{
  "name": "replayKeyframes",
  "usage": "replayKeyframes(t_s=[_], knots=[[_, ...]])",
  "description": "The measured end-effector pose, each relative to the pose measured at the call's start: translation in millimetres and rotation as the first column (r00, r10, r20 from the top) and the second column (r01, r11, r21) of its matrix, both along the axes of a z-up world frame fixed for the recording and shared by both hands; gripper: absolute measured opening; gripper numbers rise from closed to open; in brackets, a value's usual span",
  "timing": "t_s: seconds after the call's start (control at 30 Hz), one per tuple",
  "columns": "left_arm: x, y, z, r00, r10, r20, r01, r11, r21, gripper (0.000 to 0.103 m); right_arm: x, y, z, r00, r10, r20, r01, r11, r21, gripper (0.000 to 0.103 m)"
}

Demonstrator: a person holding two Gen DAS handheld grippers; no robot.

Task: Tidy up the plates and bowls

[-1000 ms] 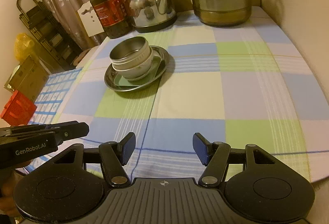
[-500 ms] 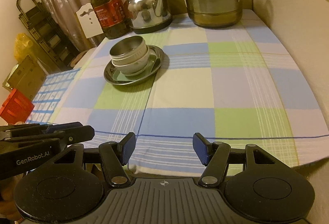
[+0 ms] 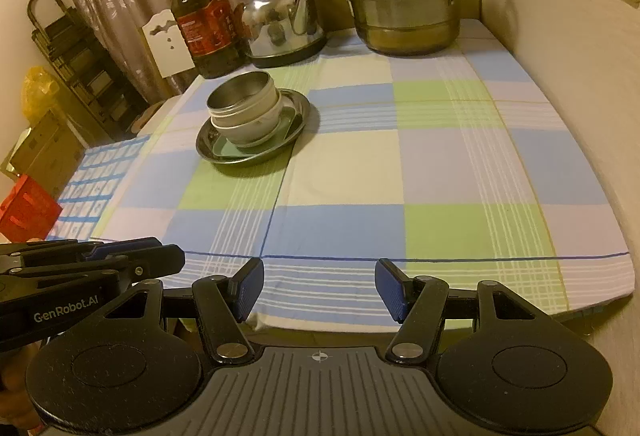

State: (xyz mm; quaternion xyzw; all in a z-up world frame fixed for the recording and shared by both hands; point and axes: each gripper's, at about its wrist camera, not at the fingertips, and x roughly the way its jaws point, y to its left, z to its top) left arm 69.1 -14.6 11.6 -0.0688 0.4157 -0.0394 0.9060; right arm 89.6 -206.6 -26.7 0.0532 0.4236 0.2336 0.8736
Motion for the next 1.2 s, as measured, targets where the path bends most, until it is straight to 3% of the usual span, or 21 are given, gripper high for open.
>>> replayKeyframes(t_s=[1.2], knots=[[-0.2,0.5,-0.8,1.0,0.004,-0.004,-0.004,1.0,-0.002,0.019,-1.1,0.2,0.2,1.0,0.004,0.002,-0.004,1.0,0.003,0.062]])
